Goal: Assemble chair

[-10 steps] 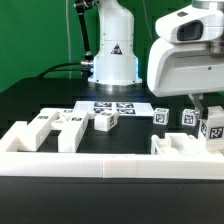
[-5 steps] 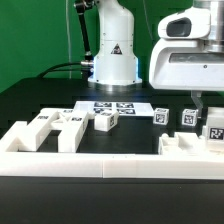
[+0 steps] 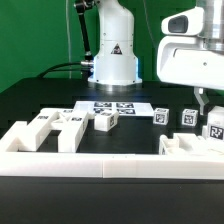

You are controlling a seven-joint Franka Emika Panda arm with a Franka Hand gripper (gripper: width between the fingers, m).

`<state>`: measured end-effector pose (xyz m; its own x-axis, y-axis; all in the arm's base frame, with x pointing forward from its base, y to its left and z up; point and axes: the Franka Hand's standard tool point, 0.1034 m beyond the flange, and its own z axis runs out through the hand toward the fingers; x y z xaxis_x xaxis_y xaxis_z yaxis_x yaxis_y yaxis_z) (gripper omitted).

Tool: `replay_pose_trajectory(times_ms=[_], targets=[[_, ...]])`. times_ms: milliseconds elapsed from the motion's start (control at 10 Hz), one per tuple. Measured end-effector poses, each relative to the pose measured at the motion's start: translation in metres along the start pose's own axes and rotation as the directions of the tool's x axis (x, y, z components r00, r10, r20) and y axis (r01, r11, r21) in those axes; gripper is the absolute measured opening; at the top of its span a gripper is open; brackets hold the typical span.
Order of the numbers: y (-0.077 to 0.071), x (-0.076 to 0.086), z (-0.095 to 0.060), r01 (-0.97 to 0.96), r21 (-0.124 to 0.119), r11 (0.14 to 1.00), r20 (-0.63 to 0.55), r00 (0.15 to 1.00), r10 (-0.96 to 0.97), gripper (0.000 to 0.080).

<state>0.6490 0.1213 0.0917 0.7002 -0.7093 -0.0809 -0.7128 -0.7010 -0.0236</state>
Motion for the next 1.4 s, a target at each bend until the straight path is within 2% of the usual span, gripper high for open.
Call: replay_pose_trajectory(times_ms=[300,600,700,800,900,1000,1200,1400], targets=[[-0.0016,-0.0049,-0.0005,-0.161,-0.002,0.987,0.007,0.987,0.161,0.029],[-0.0013,-0.0034,-0.0012,-0.178,0.002,0.984,0.012,0.984,0.178,0.029],[-0.0017,-0.0035,-0.0013,-0.17,0.003,0.985,0.012,0.985,0.17,0.0353],[-0.0019,-0.0037,-0.0017,-0.131,0.003,0.991,0.011,0.991,0.131,0.0353],[-0.0037,-0.0052,-0.004,-0.029,0.003,1.0,0.013,1.0,0.029,0.0541],[-0.0065,-0.0068,-0.0056,0.072,0.008,0.997,0.012,0.997,-0.072,0.0615],[-0.0074,-0.0028,-0.0061,0.176,0.028,0.984,0.004,0.984,-0.176,0.0643],[-0.0078,-0.0034,-0.006,0.243,0.028,0.97,0.002,0.97,-0.243,0.0648]])
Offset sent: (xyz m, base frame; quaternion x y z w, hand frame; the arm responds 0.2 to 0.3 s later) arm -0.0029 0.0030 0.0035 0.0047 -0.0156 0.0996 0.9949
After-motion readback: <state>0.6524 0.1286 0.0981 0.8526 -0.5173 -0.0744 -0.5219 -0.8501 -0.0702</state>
